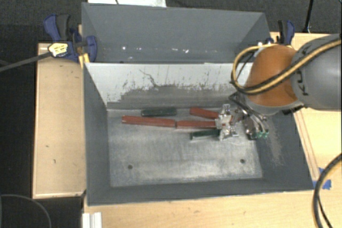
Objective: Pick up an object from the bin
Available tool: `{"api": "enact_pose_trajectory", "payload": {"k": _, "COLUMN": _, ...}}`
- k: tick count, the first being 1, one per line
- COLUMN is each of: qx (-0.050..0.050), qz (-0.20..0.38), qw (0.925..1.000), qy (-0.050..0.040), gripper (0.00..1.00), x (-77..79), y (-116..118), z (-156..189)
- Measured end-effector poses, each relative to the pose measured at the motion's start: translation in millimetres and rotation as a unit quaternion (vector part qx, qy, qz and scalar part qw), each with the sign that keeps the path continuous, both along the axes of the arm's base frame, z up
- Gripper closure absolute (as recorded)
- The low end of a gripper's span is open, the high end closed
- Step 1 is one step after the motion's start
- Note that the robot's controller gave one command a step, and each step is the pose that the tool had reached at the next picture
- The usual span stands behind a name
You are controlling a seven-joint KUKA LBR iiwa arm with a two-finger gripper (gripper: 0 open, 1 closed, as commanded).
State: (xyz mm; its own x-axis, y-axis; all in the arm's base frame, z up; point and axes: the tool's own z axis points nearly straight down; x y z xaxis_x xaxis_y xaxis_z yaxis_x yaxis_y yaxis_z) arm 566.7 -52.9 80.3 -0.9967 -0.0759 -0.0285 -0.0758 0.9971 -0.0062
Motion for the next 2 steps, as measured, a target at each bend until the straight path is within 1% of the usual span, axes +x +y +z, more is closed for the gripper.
{"api": "enact_pose_trajectory", "payload": {"k": 1, "qx": 0.002, "qz": -0.006, "qw": 0.9999, "qy": 0.0133, "gripper": 1.00, "x": 23.7, "y": -10.4, "z": 97.3}}
{"api": "enact_pose_trajectory", "payload": {"k": 2, "qx": 0.002, "qz": -0.005, "qw": 0.9999, "qy": 0.0133, "gripper": 0.00, "x": 23.7, "y": -10.4, "z": 97.3}}
